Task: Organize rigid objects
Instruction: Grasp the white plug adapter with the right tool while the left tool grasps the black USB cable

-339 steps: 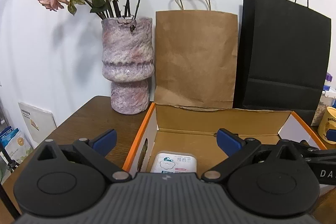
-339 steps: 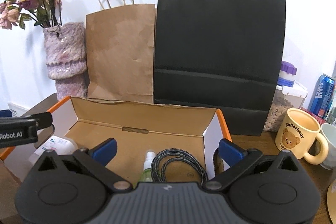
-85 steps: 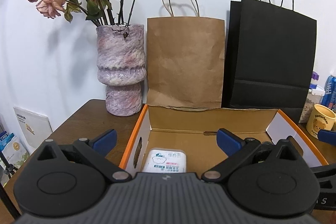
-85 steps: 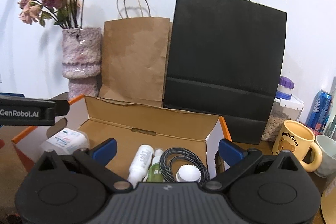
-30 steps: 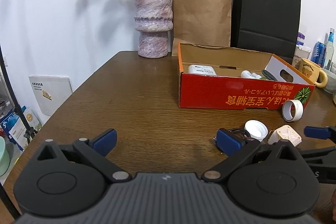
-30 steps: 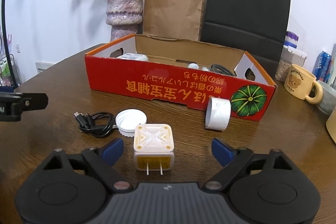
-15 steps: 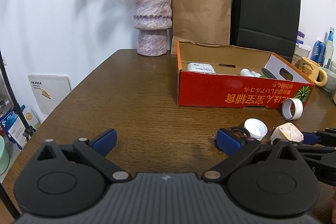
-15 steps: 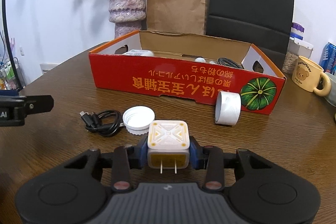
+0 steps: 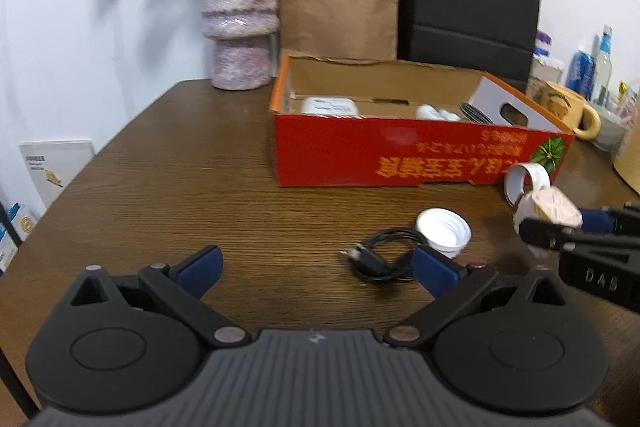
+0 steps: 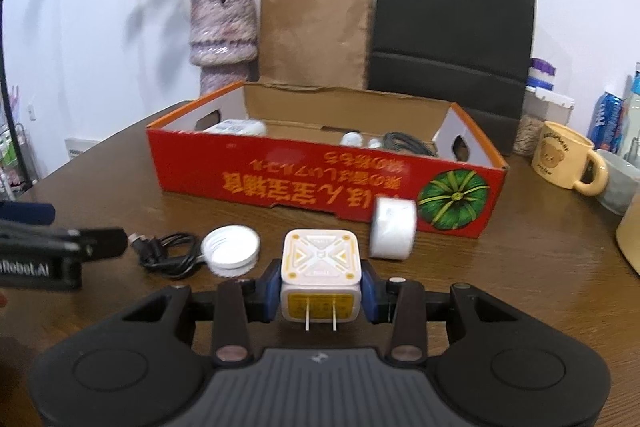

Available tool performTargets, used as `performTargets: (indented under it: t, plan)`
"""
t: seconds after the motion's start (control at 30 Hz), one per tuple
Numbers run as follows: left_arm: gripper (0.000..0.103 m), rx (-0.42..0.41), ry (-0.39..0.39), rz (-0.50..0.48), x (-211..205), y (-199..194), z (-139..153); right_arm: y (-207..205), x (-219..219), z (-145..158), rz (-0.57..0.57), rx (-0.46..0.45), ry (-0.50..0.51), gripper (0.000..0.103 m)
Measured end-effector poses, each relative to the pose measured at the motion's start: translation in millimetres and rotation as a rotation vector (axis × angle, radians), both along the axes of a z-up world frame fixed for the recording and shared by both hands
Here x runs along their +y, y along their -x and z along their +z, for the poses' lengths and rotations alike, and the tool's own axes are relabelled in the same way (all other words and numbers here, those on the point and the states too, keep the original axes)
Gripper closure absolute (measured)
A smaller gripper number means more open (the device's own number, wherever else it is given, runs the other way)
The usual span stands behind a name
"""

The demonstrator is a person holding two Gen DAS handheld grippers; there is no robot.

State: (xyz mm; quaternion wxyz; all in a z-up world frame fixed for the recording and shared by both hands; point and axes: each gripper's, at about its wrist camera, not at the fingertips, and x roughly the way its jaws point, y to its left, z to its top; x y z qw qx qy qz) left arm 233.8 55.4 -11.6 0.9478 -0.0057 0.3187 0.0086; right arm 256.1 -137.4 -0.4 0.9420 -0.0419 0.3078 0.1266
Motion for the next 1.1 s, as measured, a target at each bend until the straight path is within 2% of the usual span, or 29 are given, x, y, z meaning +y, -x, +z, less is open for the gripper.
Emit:
performTargets:
  t: [0.23, 0.5, 0.57, 0.67, 0.7, 0.73, 0.87, 1.1]
  plan:
    - [0.000, 0.043, -0.065, -0.015, -22.9, -22.7, -12.6, -3.2, -18.8, 3.9, -0.032, -0.022, -0.004, 0.065]
    - [0.000, 0.072, -0.065, -0.016, -30.9, -37.6, -20.9, -6.9, -35.3, 4.4, -0.059, -0.029, -0.009, 0.065]
    - [0.005, 0.075, -0.051, -0.025, -31.7, -39.3, -22.1, -7.5, -37.7, 4.2, -0.062, -0.030, -0.010, 0.065]
    - [0.021, 0.067, -0.025, -0.047, -33.5, -38.1, -21.7, -8.2, -39.3, 4.5, -0.065, -0.031, -0.011, 0.065]
    - [0.035, 0.057, -0.022, -0.061, -34.7, -35.6, -21.2, -8.0, -39.6, 4.7, -0.066, -0.032, -0.012, 0.065]
    - [0.044, 0.047, -0.018, -0.072, -35.8, -32.1, -20.1, -7.6, -39.6, 4.9, -0.066, -0.034, -0.012, 0.065]
    - [0.048, 0.039, 0.019, -0.096, -37.3, -23.5, -17.0, -6.0, -39.4, 5.6, -0.064, -0.041, -0.011, 0.065]
    - [0.049, -0.024, -0.001, -0.089, -44.5, -9.0, -6.1, -2.9, -39.9, 8.0, -0.061, -0.055, -0.017, 0.065]
